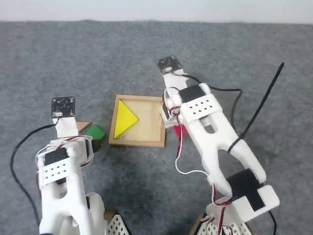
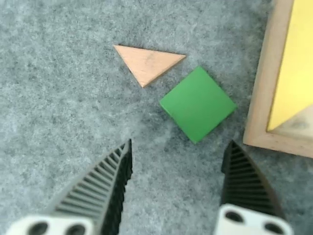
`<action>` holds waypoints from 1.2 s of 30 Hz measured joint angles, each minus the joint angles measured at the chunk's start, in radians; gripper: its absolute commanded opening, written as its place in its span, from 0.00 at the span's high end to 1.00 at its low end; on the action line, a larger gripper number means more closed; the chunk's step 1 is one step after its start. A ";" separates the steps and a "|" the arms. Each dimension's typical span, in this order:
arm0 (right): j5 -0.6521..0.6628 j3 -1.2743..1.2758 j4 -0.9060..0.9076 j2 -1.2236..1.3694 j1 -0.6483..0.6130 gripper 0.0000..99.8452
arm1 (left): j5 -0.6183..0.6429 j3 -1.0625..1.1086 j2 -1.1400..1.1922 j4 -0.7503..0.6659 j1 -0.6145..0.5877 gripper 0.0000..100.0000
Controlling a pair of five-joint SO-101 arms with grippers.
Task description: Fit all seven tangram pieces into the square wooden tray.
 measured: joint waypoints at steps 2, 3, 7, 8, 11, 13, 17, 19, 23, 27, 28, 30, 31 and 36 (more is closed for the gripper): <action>-0.084 -0.009 -0.038 0.002 -0.009 0.81 | -0.003 0.000 0.000 0.000 0.000 0.71; -0.126 -0.011 -0.063 0.006 -0.015 0.81 | -0.006 0.000 0.000 0.000 0.000 0.71; -0.316 -0.011 -0.143 0.051 -0.044 0.81 | -0.006 0.000 0.000 0.000 0.000 0.71; -0.374 -0.011 -0.160 0.063 -0.051 0.81 | -0.006 0.000 0.000 0.000 0.000 0.71; -0.574 -0.011 -0.212 0.101 -0.071 0.81 | -0.006 0.000 0.000 0.000 0.000 0.71; -0.704 -0.011 -0.247 0.126 -0.086 0.81 | -0.006 0.000 0.000 0.000 0.000 0.71; -0.878 -0.011 -0.310 0.157 -0.129 0.81 | -0.006 0.000 0.000 0.000 0.000 0.71; -0.905 -0.011 -0.358 0.170 -0.155 0.81 | -0.006 0.000 0.000 0.000 0.000 0.71; -0.954 -0.011 -0.493 0.206 -0.181 0.81 | -0.006 0.000 0.000 0.000 0.000 0.71; -1.082 -0.011 -0.618 0.265 -0.178 0.81 | -0.006 0.000 0.000 0.000 0.000 0.71; -1.103 -0.011 -0.643 0.279 -0.178 0.81 | -0.006 0.000 0.000 0.000 0.000 0.71; -1.125 -0.011 -0.677 0.302 -0.178 0.81 | -0.006 0.000 0.000 0.000 0.000 0.71; -1.135 -0.011 -0.686 0.310 -0.180 0.81 | -0.006 0.000 0.000 0.000 0.000 0.71; -1.238 -0.035 -0.694 0.311 -0.180 0.81 | -0.006 0.000 0.000 0.000 0.000 0.71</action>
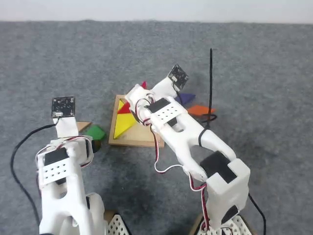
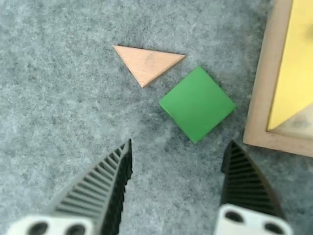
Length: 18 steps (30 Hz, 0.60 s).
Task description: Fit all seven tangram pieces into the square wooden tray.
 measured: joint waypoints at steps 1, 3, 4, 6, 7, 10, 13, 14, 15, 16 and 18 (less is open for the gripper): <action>-0.015 -0.005 0.000 0.000 0.006 0.81 | 0.000 0.000 0.000 0.000 0.000 0.71; -0.031 -0.009 0.000 0.000 0.025 0.81 | 0.000 0.000 0.000 0.000 0.000 0.71; -0.034 -0.009 0.000 0.000 0.034 0.81 | 0.000 0.000 0.000 0.000 0.000 0.71; -0.037 -0.009 0.000 0.000 0.048 0.81 | 0.000 0.000 0.000 0.000 0.000 0.71; -0.037 -0.009 0.000 0.000 0.052 0.81 | 0.000 0.000 0.000 0.000 0.000 0.71; -0.037 -0.009 0.000 0.000 0.052 0.81 | 0.000 0.000 0.000 0.000 0.000 0.71; -0.037 -0.009 0.000 0.000 0.052 0.81 | 0.000 0.000 0.000 0.000 0.000 0.71; -0.037 -0.009 0.000 0.000 0.052 0.81 | 0.000 0.000 0.000 0.000 0.000 0.71; -0.037 -0.011 0.000 0.008 0.052 0.81 | 0.000 0.000 0.000 0.000 0.000 0.71; -0.037 -0.011 0.000 0.017 0.052 0.81 | 0.000 0.000 0.000 0.000 0.000 0.71; -0.037 -0.011 0.000 0.043 0.052 0.81 | 0.000 0.000 0.000 0.000 0.000 0.71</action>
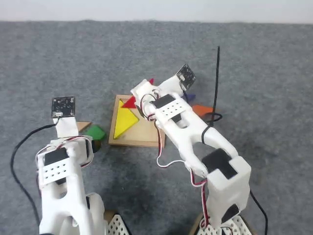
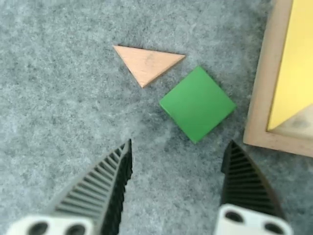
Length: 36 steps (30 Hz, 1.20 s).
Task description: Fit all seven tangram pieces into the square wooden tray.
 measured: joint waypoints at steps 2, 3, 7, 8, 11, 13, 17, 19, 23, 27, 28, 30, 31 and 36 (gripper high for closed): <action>0.000 0.000 0.000 0.028 0.000 0.81 | 0.000 0.000 0.000 0.000 0.000 0.71; 0.000 0.000 0.000 0.031 0.000 0.80 | 0.000 0.000 0.000 0.000 0.000 0.71; 0.000 -0.014 0.000 0.038 -0.006 0.68 | 0.000 0.000 0.000 0.000 0.000 0.71; 0.000 -0.023 0.000 0.043 -0.008 0.67 | 0.000 0.000 0.000 0.000 0.000 0.71; 0.000 -0.038 -0.003 0.046 -0.011 0.65 | 0.000 0.000 0.000 0.000 0.000 0.71; 0.000 -0.040 -0.005 0.046 -0.018 0.65 | 0.000 0.000 0.000 0.000 0.000 0.71; 0.012 -0.044 -0.002 0.046 -0.034 0.65 | 0.000 0.000 0.000 0.000 0.000 0.71; 0.017 -0.052 0.006 0.046 -0.038 0.65 | 0.000 0.000 0.000 0.000 0.000 0.71; 0.071 -0.107 0.103 0.048 -0.052 0.66 | 0.000 0.000 0.000 0.000 0.000 0.71; 0.198 -0.226 0.313 0.048 -0.055 0.66 | 0.000 0.000 0.000 0.000 0.000 0.71; 0.247 -0.255 0.377 0.048 -0.052 0.66 | 0.000 0.000 0.000 0.000 0.000 0.71; 0.333 -0.298 0.505 0.031 -0.040 0.66 | 0.000 0.000 0.000 0.000 0.000 0.71; 0.371 -0.313 0.562 0.014 -0.031 0.66 | 0.000 0.000 0.000 0.000 0.000 0.71; 0.525 -0.334 0.747 -0.080 0.034 0.81 | 0.000 0.000 0.000 0.000 0.000 0.71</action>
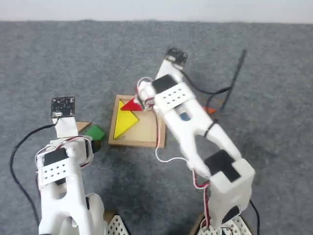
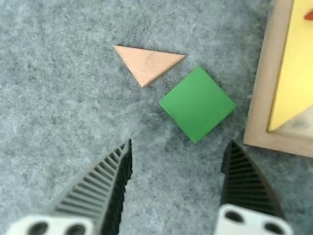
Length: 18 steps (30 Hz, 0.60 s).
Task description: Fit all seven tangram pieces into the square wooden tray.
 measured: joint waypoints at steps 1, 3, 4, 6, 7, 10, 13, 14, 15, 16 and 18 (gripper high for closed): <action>0.048 0.000 0.011 -0.015 0.009 0.87 | 0.000 0.000 0.000 0.000 0.000 0.71; 0.169 0.000 0.017 -0.040 0.018 0.99 | 0.000 0.000 0.000 0.000 0.000 0.71; 0.239 0.000 0.017 -0.048 0.018 1.00 | 0.000 0.000 0.000 0.000 0.000 0.71; 0.388 0.000 0.017 -0.054 0.017 0.97 | 0.000 0.000 0.000 0.000 0.000 0.71; 0.463 0.000 0.017 -0.054 0.017 0.98 | 0.000 0.000 0.000 0.000 0.000 0.71; 0.651 0.003 -0.023 -0.054 0.038 0.99 | 0.000 0.000 0.000 0.000 0.000 0.71; 0.853 0.069 -0.164 -0.049 0.060 0.99 | 0.000 0.000 0.000 0.000 0.000 0.71; 0.934 0.110 -0.236 -0.041 0.069 0.99 | 0.000 0.000 0.000 0.000 0.000 0.71; 1.013 0.158 -0.315 -0.035 0.075 0.99 | 0.000 0.000 0.000 0.000 0.000 0.71; 1.065 0.207 -0.396 -0.034 0.075 0.99 | 0.000 0.000 0.000 0.000 0.000 0.71; 1.112 0.288 -0.562 -0.018 0.071 0.99 | 0.000 0.000 0.000 0.000 0.000 0.71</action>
